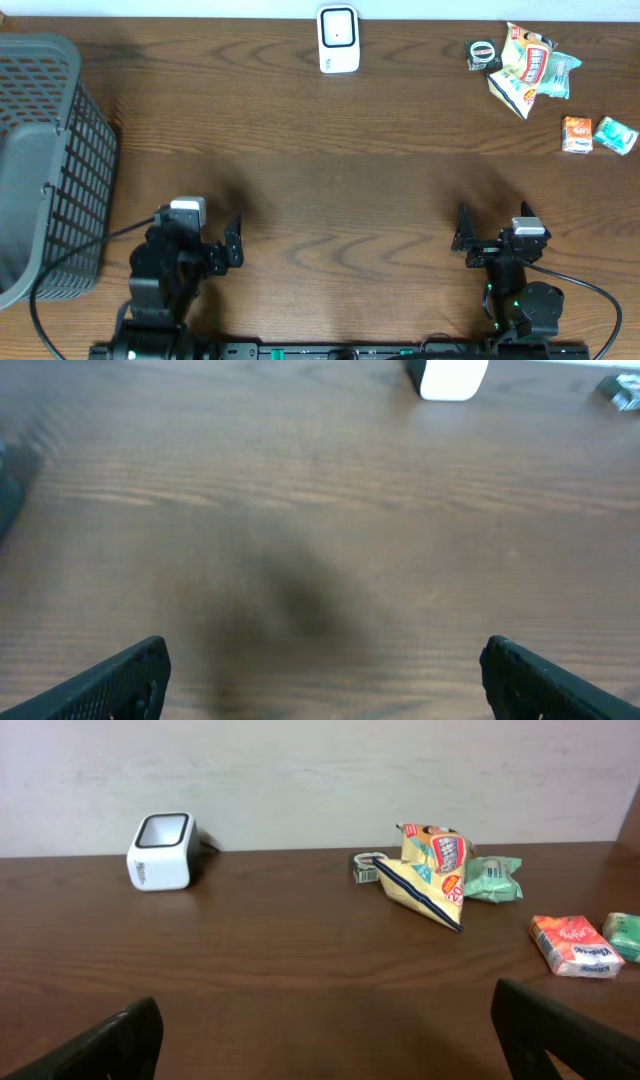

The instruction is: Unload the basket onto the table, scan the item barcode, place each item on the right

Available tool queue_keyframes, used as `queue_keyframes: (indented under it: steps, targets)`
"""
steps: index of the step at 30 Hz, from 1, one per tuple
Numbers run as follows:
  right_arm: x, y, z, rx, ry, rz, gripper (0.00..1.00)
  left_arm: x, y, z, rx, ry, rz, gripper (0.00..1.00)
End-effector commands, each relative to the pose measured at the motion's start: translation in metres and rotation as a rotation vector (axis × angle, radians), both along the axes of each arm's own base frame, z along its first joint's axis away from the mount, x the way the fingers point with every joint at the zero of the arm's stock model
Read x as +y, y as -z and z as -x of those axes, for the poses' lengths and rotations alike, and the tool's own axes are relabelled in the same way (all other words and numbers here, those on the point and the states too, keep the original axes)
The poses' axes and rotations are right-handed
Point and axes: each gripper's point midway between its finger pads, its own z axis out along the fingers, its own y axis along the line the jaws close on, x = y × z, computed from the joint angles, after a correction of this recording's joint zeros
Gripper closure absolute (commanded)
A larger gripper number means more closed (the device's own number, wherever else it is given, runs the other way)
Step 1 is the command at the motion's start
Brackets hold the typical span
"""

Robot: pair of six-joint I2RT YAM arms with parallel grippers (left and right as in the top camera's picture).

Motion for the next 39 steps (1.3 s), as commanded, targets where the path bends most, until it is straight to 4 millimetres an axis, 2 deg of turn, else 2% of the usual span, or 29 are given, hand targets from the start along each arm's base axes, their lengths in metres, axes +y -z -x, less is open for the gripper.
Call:
queue_keyframes:
  steps: [1, 5, 13, 23, 31, 39]
  targets:
    - [-0.003, 0.001, 0.000, -0.002, 0.017, -0.013, 0.01, -0.002, -0.009, 0.001, -0.106, 0.019, -0.006, 0.02]
    - [-0.003, 0.001, 0.000, -0.002, 0.017, -0.013, 0.01, -0.001, -0.018, 0.002, -0.226, 0.018, 0.004, 0.03]
    - [-0.003, 0.001, 0.000, -0.002, 0.017, -0.013, 0.01, 0.004, -0.016, -0.008, -0.383, -0.010, 0.006, 0.02]
    - [-0.003, 0.001, 0.000, -0.002, 0.017, -0.013, 0.01, 0.016, -0.020, -0.018, -0.501, -0.066, 0.000, 0.02]
    - [-0.003, 0.001, 0.000, -0.002, 0.017, -0.013, 0.01, 0.023, -0.017, -0.019, -0.490, -0.104, -0.011, 0.02]
    - [-0.003, 0.001, 0.000, -0.002, 0.017, -0.013, 0.01, 0.026, 0.014, -0.016, -0.367, -0.107, -0.046, 0.02]
